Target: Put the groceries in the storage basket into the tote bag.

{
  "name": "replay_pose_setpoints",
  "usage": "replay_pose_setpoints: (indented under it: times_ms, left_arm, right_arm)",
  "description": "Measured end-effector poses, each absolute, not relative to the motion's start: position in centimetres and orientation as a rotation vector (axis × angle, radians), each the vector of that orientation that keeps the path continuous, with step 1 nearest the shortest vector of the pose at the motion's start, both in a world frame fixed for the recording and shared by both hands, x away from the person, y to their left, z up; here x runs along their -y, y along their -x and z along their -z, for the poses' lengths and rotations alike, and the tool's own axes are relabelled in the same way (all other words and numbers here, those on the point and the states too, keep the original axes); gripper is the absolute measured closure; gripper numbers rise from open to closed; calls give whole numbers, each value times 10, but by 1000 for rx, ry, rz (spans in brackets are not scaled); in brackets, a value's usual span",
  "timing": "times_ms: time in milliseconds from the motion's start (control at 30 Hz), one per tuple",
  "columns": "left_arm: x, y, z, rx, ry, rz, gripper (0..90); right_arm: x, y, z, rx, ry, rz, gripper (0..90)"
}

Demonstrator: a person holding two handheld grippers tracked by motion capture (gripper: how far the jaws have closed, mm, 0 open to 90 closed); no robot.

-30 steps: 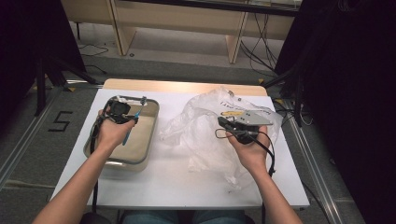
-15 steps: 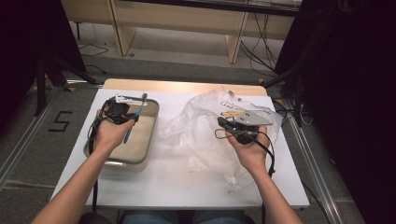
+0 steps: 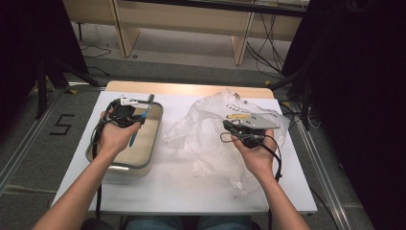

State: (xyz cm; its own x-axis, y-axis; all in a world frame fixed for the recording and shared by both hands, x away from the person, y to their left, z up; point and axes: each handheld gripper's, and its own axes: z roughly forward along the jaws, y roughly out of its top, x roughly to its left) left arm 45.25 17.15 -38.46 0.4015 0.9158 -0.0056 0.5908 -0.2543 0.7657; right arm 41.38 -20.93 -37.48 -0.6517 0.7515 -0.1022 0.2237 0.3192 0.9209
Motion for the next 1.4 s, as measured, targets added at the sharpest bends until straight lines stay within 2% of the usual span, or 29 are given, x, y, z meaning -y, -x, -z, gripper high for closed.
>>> replay_pose_setpoints:
  times_ms: [1400]
  left_arm:
    - [-141,-432,355,-1172,-1984,-554,785]
  right_arm:
    - [209,-414,375,-2067,-851,-1318,900]
